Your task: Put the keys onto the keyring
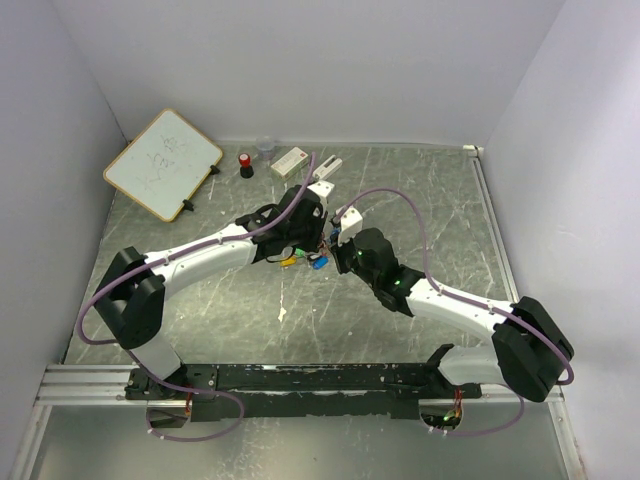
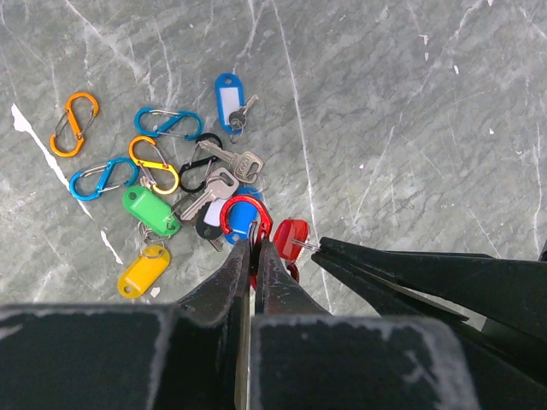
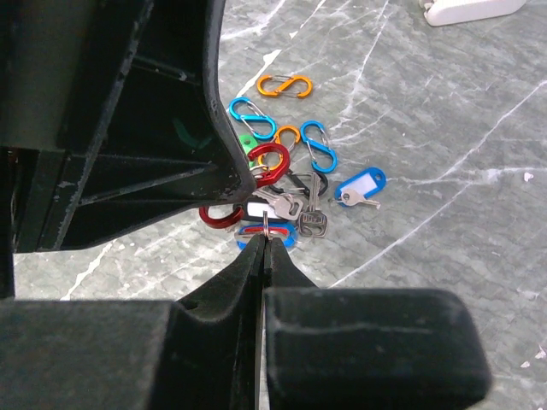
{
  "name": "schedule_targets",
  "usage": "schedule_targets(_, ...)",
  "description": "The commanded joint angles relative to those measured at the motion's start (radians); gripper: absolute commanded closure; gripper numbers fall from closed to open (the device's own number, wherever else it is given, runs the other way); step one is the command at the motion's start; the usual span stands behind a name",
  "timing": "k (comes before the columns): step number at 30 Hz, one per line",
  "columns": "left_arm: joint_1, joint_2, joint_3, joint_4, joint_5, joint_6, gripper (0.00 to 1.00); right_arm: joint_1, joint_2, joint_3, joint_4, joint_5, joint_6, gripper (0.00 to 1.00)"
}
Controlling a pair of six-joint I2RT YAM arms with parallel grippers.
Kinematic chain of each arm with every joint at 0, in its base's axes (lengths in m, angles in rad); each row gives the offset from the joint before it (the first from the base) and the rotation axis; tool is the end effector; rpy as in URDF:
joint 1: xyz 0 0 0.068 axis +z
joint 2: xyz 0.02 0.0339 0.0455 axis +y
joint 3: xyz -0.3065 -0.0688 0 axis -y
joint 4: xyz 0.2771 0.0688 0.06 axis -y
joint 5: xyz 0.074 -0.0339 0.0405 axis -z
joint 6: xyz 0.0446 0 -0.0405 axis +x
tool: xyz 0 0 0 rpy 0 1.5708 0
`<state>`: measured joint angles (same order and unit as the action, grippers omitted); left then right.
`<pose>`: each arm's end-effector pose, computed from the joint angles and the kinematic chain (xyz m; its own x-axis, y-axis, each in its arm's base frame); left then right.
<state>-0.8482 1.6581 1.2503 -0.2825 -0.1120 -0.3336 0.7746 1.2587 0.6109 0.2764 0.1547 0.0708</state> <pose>0.2789 -0.3088 0.2887 -0.6233 0.2149 -0.7518 0.5126 0.8384 -0.1852 0.2143 0.2001 0.2430 -0.3004 -0.1961 -0.9334 -0.5686 0.8225 0.0101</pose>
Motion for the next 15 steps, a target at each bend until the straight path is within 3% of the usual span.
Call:
schedule_targets(1,-0.011,-0.009,0.017,0.012,-0.011,-0.005,0.93,0.004,-0.024,-0.007,0.043,-0.003,-0.006,1.00)
schedule_targets(15,-0.013,-0.001,0.017,0.019,-0.011,-0.005,0.93,0.003,-0.022,-0.005,0.052,-0.023,-0.005,1.00)
